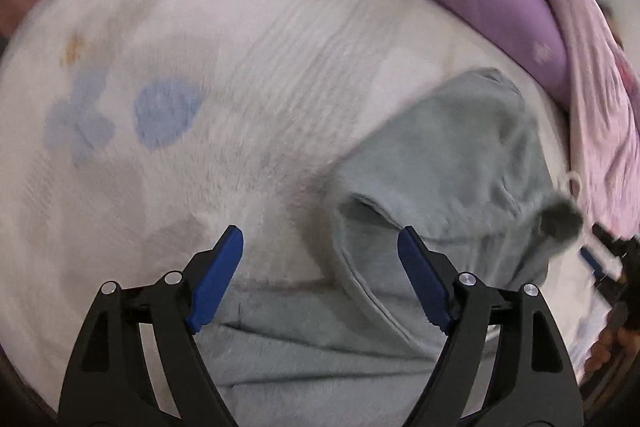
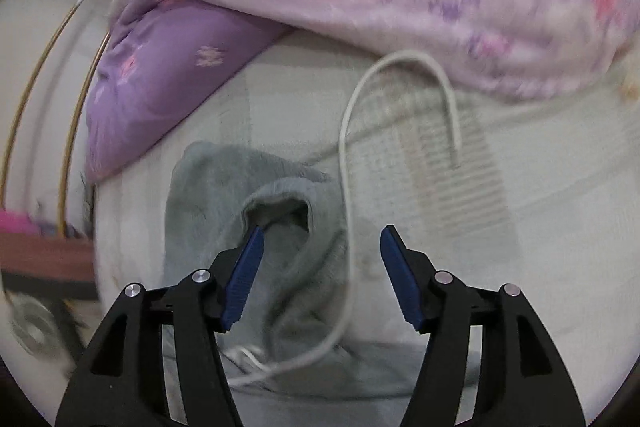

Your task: Fold large clothes

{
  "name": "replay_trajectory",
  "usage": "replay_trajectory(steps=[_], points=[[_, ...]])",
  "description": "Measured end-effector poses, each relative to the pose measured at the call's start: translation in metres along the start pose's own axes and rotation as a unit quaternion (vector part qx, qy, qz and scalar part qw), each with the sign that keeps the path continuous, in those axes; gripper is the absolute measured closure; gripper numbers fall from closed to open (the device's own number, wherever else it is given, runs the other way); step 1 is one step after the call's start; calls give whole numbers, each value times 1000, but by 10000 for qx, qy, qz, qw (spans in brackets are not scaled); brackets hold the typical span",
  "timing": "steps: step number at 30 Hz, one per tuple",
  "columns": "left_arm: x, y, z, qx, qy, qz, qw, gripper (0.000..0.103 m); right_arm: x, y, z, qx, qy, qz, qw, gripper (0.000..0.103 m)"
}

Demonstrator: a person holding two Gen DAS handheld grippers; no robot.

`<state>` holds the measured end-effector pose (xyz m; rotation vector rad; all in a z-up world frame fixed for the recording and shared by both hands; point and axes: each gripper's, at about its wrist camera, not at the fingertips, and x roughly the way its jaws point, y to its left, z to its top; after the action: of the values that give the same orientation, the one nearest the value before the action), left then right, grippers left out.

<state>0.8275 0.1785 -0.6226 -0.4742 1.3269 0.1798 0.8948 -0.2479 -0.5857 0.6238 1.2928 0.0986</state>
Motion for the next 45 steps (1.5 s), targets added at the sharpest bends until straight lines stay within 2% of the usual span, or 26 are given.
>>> replay_trajectory(steps=[1,2,3,4,5,6,8,10,12,14,16,18,20,21,24,27,28,29,31,33,34,35,36,39,41,45], points=[[5,5,2,-109,-9,-59,9999,23,8,-1,3,45,17,-43,10000,45],[12,9,4,-157,24,-27,9999,24,13,-2,3,9,49,-16,10000,57],[16,11,5,-138,55,3,9999,24,17,-2,3,-62,72,-4,10000,71],[21,12,5,-57,83,28,9999,25,19,-2,1,-157,109,-78,9998,97],[25,12,5,41,113,96,9999,33,17,-6,-2,-225,90,-119,9996,97],[29,13,5,177,134,260,9994,35,14,-11,-7,-266,49,-160,9995,97],[35,19,5,196,168,252,9993,35,8,-29,-21,-257,25,-286,9993,97],[37,23,4,275,147,217,9993,34,17,-48,-33,-128,233,-322,9991,97],[37,24,4,368,182,231,9989,34,27,-62,-45,-6,369,-260,9990,92],[32,27,5,384,267,90,9989,34,19,-58,-44,6,337,-267,9991,83],[16,35,10,288,359,-366,9983,33,1,-48,-40,-167,264,-492,9983,73],[-3,37,14,305,150,-679,9971,31,-19,-31,-34,-546,20,-668,9963,71],[-13,33,17,392,-71,-812,9959,26,-31,-5,-22,-1004,-280,-789,9914,40],[-10,29,18,459,-50,-839,9954,26,-31,5,-18,-1189,-367,-771,9892,39],[21,11,9,647,358,-614,9954,26,-4,47,6,-1683,-340,-450,9841,39],[40,2,12,329,295,-458,9980,26,38,72,24,-1983,-137,-390,9793,40],[44,-1,11,415,213,-355,9983,24,47,76,27,-2025,-143,-394,9784,40],[46,-2,10,508,119,-301,9982,21,61,82,33,-2036,-23,-209,9788,40],[53,-8,9,681,71,-178,9975,18,88,87,40,-1862,392,-60,9817,40],[56,-11,9,752,30,-106,9971,18,104,88,35,-1887,596,-149,9801,39],[56,-11,8,801,19,-95,9967,18,105,90,31,-2013,516,-191,9780,44],[56,-11,9,801,16,-119,9967,18,103,92,29,-2121,512,-149,9758,71],[55,-7,9,749,32,-199,9970,18,100,91,26,-2122,533,15,9758,91],[49,-1,11,452,41,-450,9980,18,69,98,14,-2354,136,590,9700,93],[38,10,8,242,-8,-641,9976,18,36,104,-6,-2571,-173,1039,9606,94],[-7,29,-4,-282,-278,-1223,9917,18,-17,110,-65,-3270,-551,1231,9353,94]])
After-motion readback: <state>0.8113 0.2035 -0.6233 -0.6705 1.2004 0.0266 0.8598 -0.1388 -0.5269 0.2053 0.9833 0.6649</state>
